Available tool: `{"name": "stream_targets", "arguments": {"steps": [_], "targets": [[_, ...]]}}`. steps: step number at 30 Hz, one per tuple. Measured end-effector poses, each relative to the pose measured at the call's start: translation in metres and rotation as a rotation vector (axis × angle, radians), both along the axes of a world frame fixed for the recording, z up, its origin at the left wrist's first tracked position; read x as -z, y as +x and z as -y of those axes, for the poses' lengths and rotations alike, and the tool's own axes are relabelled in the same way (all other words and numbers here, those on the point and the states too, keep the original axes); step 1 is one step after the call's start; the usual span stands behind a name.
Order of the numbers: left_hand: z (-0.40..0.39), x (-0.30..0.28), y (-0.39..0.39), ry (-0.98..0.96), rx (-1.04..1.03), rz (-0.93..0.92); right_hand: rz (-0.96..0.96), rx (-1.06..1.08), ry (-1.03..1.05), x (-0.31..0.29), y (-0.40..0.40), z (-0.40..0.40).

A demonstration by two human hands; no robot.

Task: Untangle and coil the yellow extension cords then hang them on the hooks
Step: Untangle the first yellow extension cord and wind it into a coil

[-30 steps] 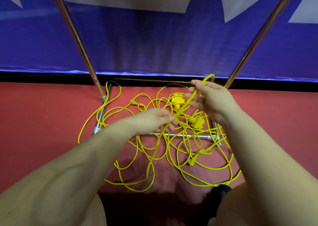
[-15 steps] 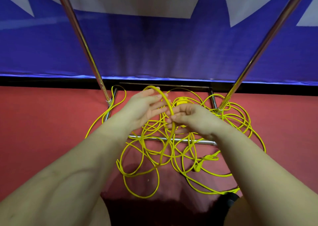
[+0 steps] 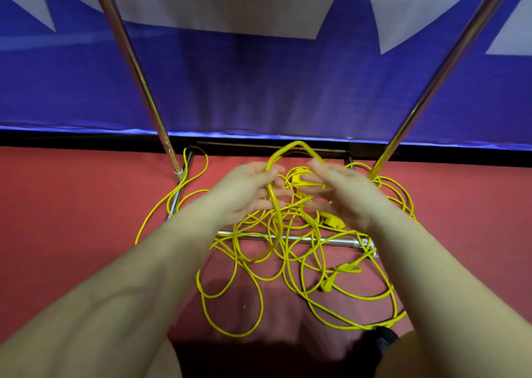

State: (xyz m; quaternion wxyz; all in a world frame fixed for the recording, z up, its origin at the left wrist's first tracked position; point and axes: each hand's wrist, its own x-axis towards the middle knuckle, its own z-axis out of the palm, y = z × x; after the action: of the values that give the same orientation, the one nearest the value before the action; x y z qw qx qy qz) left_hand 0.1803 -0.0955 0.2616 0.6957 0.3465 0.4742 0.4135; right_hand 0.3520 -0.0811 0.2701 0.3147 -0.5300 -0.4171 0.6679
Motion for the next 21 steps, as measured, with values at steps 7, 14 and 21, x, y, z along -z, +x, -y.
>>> {"name": "stream_targets", "arguments": {"steps": [7,14,21], "targets": [[-0.012,-0.007,-0.010,-0.034,-0.270,0.247,-0.011,-0.348,0.025,0.009,-0.019,0.021],[0.007,0.013,0.005,0.189,0.438,-0.559,-0.280,0.254,0.021,-0.007,0.004,-0.012],[-0.003,0.005,0.003,0.173,0.085,-0.367,-0.035,0.041,0.112,-0.002,-0.002,-0.002]]}}
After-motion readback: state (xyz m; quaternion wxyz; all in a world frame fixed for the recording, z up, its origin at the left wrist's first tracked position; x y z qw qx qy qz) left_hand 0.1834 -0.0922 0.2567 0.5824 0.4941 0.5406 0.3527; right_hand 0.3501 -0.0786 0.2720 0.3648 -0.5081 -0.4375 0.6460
